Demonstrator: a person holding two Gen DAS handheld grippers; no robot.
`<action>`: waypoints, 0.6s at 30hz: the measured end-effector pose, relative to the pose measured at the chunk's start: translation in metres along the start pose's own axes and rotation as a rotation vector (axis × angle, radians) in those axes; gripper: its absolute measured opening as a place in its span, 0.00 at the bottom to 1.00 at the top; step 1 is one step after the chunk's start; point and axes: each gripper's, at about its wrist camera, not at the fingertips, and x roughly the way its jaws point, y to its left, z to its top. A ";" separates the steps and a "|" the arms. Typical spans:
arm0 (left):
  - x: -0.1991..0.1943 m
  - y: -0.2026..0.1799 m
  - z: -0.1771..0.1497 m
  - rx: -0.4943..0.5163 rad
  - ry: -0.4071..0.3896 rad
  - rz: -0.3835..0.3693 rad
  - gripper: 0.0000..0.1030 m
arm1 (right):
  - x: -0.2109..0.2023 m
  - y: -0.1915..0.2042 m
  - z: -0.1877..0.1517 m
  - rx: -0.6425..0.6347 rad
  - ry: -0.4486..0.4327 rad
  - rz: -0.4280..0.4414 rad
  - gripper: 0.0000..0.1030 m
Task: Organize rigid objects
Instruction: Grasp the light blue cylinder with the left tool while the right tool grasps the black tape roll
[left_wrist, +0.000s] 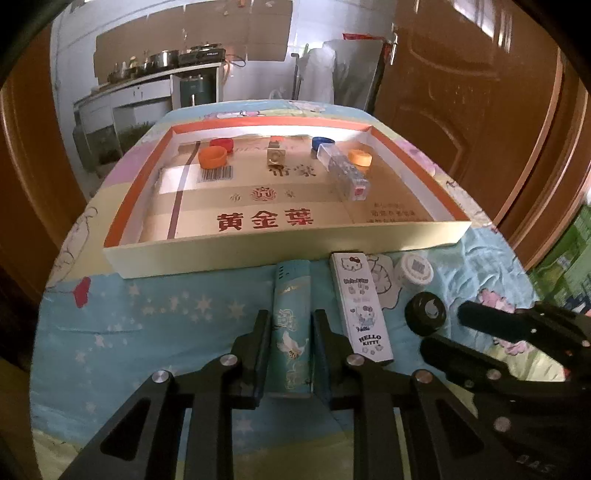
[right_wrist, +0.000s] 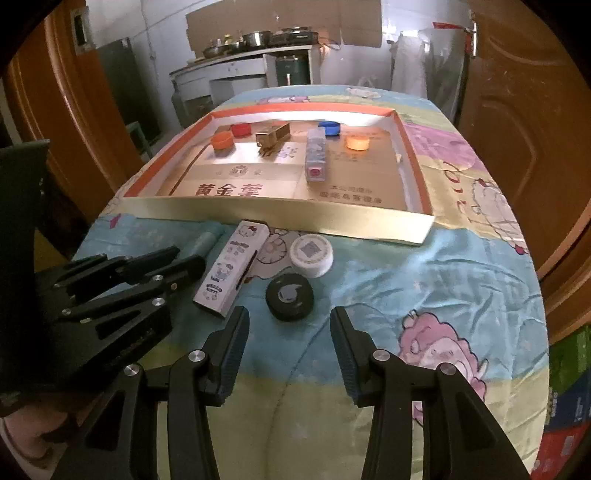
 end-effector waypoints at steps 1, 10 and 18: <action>0.000 0.001 0.000 -0.006 -0.001 -0.007 0.22 | 0.002 0.001 0.001 -0.003 0.000 0.000 0.46; -0.002 0.004 -0.001 -0.023 -0.005 -0.026 0.22 | 0.017 0.004 0.007 -0.013 0.009 -0.041 0.30; -0.007 0.007 -0.003 -0.035 -0.015 -0.038 0.22 | 0.012 0.001 0.007 -0.002 0.005 -0.040 0.30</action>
